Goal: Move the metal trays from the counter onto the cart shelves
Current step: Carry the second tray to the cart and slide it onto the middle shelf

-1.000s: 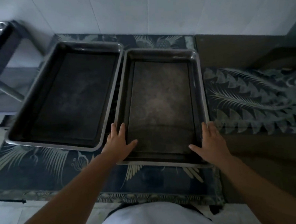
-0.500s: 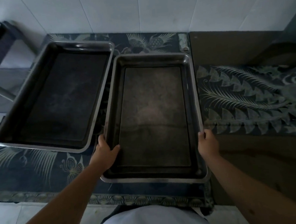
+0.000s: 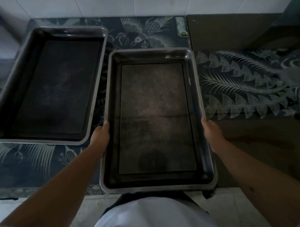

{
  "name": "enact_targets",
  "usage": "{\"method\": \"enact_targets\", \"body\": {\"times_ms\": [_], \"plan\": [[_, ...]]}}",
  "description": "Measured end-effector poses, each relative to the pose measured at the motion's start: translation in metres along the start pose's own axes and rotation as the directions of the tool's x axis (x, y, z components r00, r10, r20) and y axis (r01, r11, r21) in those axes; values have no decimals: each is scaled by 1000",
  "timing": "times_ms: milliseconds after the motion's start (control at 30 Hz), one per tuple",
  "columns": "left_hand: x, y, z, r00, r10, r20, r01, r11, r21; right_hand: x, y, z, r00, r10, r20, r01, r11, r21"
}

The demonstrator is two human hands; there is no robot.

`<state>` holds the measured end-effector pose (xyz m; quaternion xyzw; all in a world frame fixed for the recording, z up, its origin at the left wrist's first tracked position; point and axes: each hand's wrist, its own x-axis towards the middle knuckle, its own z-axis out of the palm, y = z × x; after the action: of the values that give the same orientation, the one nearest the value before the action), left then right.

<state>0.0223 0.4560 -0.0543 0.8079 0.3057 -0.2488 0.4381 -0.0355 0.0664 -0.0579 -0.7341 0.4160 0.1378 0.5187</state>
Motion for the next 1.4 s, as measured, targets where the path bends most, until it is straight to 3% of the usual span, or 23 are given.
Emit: {"method": "enact_targets", "body": {"times_ms": [100,200,433,633,767,867,967,1133,1400], "plan": [[4,-8,3,1000,-2,-6,1,1000,-18,1,4,4,999,-33,-36,34,999,28],[5,-11,2,999,-15,36,18,997,-78,1,8,4,999,38,-36,-33,992,124],[-12,-9,2,999,9,-43,-12,998,-69,-6,6,-4,999,42,-19,-40,995,93],[-52,-5,-7,1000,-3,-11,1,993,-120,-25,5,-35,1000,-3,-7,4,996,89],[-78,15,-26,986,156,53,-151,984,-96,-36,-18,-62,997,-79,18,77,994,79],[-95,33,-40,961,275,-37,-278,954,-113,-47,-46,-76,980,-198,10,195,973,120],[-104,39,-53,913,387,-127,-389,921,10,-58,-70,-82,965,-260,29,255,960,118],[-121,15,-73,913,367,-179,-362,930,62,-78,-74,-70,955,-293,51,289,954,84],[-167,-55,-86,926,248,-285,-295,945,-137,-95,-57,-36,946,-292,138,285,956,71]]}}
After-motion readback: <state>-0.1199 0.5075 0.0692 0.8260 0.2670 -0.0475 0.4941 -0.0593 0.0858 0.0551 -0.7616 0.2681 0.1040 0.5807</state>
